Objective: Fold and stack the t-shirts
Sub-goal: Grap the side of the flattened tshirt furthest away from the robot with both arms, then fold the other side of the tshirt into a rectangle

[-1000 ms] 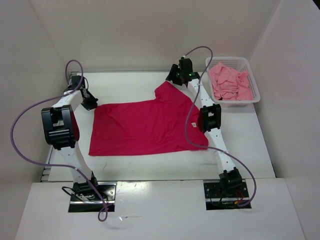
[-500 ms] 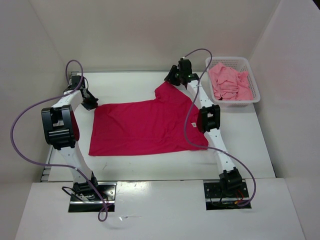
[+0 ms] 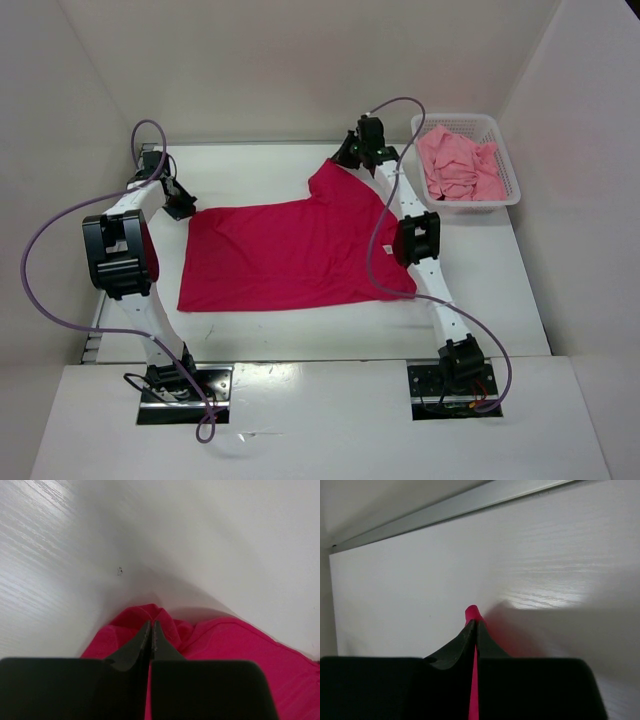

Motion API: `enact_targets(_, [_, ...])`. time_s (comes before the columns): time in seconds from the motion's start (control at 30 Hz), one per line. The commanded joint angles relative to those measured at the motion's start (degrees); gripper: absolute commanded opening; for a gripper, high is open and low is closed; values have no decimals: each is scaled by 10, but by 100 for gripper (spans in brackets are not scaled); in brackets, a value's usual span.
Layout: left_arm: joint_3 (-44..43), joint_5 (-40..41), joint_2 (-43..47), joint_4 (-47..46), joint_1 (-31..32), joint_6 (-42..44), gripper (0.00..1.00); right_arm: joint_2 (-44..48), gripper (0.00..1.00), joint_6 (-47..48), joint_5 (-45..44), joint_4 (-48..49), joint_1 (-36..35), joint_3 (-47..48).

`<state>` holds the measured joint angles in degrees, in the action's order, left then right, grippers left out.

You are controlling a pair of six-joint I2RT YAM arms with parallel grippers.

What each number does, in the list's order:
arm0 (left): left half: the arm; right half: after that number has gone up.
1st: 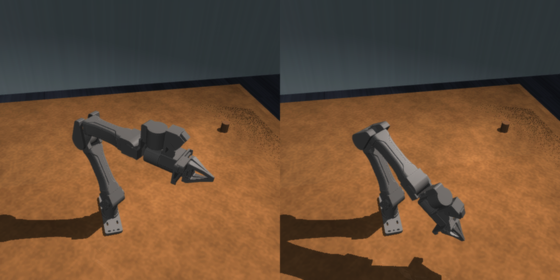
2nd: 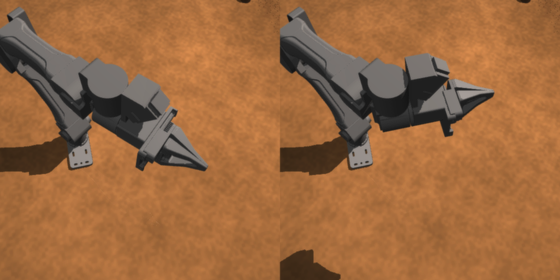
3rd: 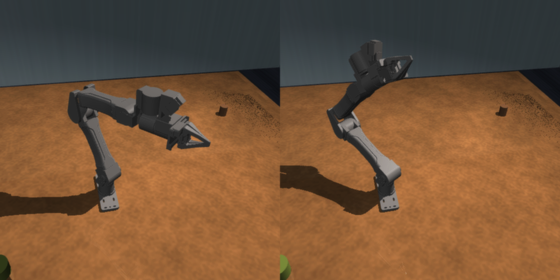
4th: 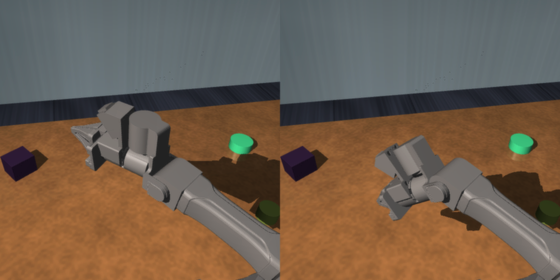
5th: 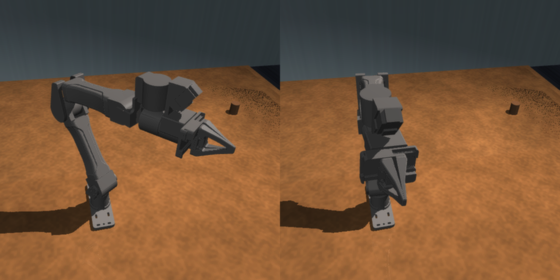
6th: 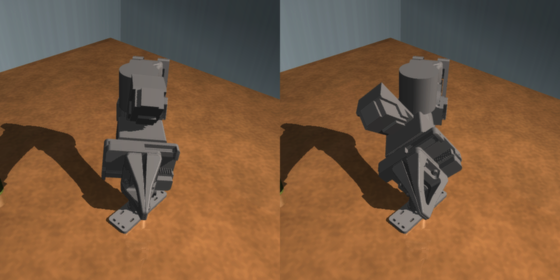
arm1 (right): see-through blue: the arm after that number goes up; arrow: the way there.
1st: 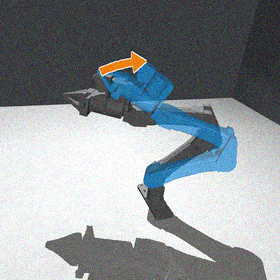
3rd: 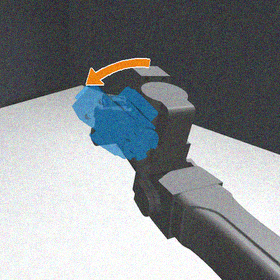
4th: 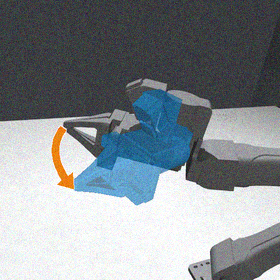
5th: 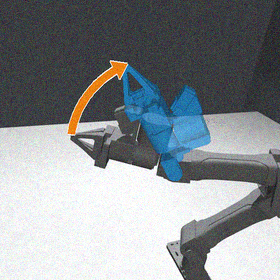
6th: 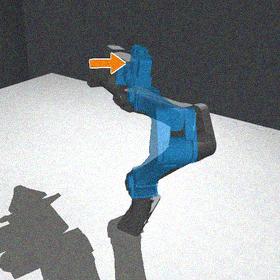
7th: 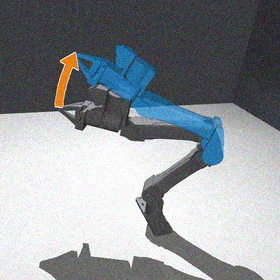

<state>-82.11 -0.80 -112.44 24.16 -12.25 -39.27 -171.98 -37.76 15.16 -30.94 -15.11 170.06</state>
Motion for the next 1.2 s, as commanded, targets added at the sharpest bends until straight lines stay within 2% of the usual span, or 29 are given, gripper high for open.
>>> enact_targets(0.0, [1,-6,15,-8,-3,-6,0,15,5,-6,14,-1,12,55])
enact_targets(0.07, [1,-6,15,-13,-3,-6,0,35,0,11,14,-8,12,55])
enact_targets(0.2, [6,-6,21,-18,-3,-6,0,92,0,56,3,-84,18,42])
enact_targets(0.43, [6,19,56,-37,-3,9,0,226,0,119,-10,-195,18,-62])
enact_targets(0.57, [46,5,89,-49,-3,9,0,332,0,138,-10,-186,18,-208])
enact_targets(0.67, [94,-7,133,-61,-3,9,0,464,0,138,-10,-107,18,-452])
enact_targets(0.77, [121,-21,152,-61,-3,9,0,543,0,138,-28,-99,18,-535])
enact_targets(0.87, [142,-26,184,-55,-3,4,0,621,0,138,-28,-70,18,-672])
enact_targets(1.17, [219,-10,266,-17,-22,23,0,788,0,131,-64,-63,18,-858])
